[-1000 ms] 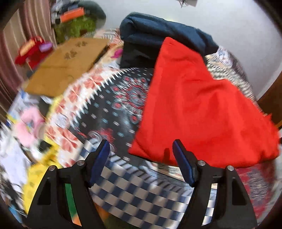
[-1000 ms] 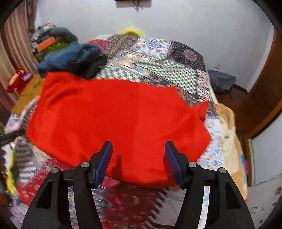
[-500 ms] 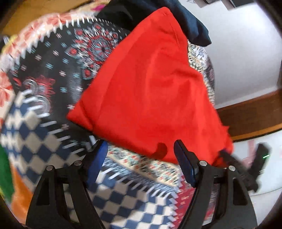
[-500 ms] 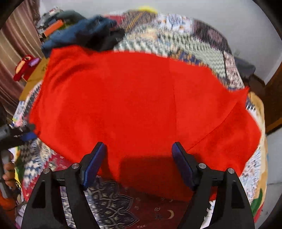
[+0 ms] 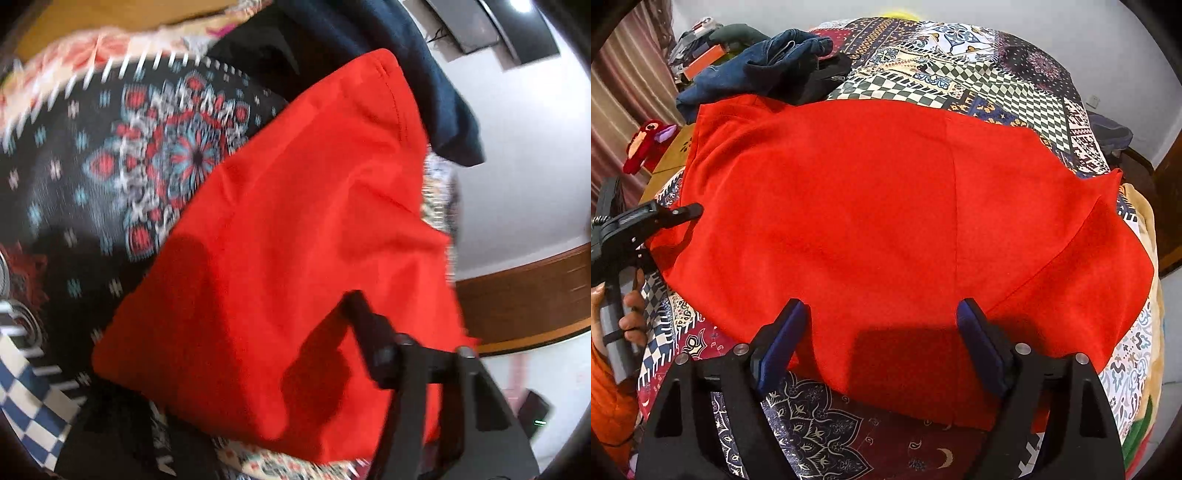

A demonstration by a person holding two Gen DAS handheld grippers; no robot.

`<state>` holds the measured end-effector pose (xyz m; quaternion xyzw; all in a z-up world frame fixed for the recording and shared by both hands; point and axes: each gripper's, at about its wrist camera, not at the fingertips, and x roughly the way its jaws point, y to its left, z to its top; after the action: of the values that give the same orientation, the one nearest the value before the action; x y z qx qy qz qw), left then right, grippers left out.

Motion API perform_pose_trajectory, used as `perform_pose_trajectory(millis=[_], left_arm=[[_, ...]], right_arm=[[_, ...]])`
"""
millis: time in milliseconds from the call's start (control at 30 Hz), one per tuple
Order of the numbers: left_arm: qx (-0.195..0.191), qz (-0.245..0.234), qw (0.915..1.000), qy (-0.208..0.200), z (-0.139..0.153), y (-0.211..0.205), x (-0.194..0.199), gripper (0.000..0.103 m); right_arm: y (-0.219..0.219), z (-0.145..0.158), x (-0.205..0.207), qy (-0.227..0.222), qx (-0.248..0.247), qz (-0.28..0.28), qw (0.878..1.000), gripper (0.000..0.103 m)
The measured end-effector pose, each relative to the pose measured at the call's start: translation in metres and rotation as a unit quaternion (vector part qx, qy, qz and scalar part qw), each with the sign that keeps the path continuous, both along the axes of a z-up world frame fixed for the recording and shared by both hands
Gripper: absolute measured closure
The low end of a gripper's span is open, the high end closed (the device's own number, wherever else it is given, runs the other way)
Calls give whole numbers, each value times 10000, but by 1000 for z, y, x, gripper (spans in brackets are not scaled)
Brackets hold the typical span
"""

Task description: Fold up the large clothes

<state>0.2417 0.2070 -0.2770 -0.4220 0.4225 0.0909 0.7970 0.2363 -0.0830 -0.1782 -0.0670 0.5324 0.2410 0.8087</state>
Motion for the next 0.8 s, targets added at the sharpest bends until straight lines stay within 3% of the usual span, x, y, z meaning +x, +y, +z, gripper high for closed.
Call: perform_pose_trajectory(millis=[33, 100, 167, 333, 533, 667, 800], left_arm=[[246, -2, 9997, 73, 3, -4, 5, 65], [444, -1, 9989, 126, 8, -8, 10, 93], [581, 32, 9983, -3, 22, -11, 11, 95], [813, 108, 9931, -844, 78, -14, -10, 100], [1303, 294, 9789, -1545, 134, -9, -54, 100], [1514, 409, 9716, -1770, 153, -5, -76, 100], [1771, 391, 9682, -1722, 162, -3, -87, 100]], right_arm=[[0, 1, 0, 21, -20, -6, 10000, 21], [1, 3, 2, 103, -80, -35, 9999, 21], [1, 8, 4, 162, -79, -74, 9998, 21], [10, 31, 13, 166, 148, -179, 9996, 21], [55, 53, 17, 31, 452, -26, 9990, 21], [100, 41, 12, 277, 518, 371, 9976, 21], [145, 3, 0, 730, 369, 866, 9929, 21]])
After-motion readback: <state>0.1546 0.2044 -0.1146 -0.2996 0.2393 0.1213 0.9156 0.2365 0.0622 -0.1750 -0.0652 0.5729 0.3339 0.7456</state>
